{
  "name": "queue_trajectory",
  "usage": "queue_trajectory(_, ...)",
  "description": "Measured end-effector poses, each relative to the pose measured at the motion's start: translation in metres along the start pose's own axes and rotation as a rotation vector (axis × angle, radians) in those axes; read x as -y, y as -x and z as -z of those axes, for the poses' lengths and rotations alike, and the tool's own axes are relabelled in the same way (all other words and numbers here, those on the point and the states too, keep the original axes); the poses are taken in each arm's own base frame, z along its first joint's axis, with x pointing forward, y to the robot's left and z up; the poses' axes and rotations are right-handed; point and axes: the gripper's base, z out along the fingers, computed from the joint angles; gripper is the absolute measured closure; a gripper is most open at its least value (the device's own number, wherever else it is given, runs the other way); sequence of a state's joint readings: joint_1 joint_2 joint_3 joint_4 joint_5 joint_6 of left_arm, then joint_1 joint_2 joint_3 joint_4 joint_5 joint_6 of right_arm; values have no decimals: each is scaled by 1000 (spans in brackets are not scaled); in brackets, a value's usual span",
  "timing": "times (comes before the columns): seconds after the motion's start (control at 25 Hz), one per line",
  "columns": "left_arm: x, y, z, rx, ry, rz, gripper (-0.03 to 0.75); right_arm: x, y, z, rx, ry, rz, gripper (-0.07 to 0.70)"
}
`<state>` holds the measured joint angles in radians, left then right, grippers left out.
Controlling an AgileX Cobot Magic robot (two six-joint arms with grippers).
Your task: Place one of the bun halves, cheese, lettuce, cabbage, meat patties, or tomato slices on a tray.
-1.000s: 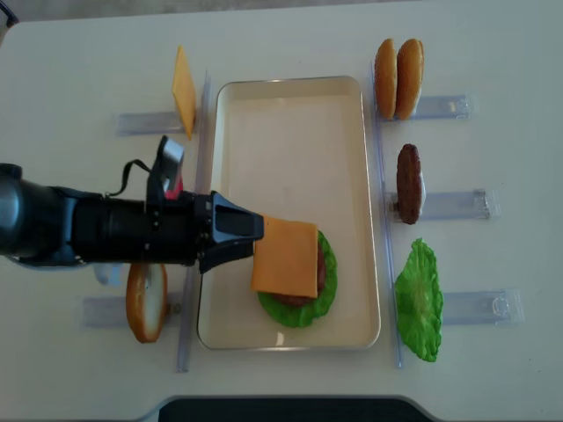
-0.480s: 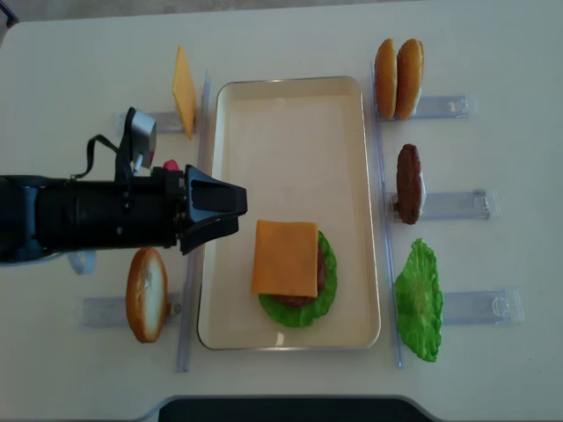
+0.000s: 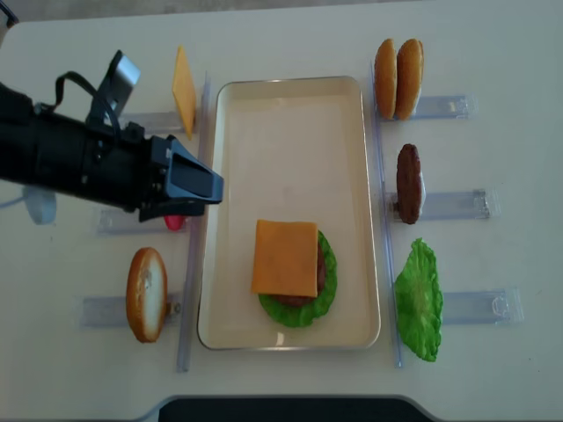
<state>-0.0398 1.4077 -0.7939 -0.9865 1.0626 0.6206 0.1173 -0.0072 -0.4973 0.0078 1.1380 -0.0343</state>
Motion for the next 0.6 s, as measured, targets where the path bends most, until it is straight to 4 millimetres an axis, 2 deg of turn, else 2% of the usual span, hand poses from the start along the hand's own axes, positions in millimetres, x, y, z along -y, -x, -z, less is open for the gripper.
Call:
queue_trajectory(0.24, -1, 21, 33, -61, 348, 24, 284, 0, 0, 0, 0, 0, 0, 326)
queue_trajectory(0.6, -15, 23, 62, -148, 698, 21, 286, 0, 0, 0, 0, 0, 0, 326)
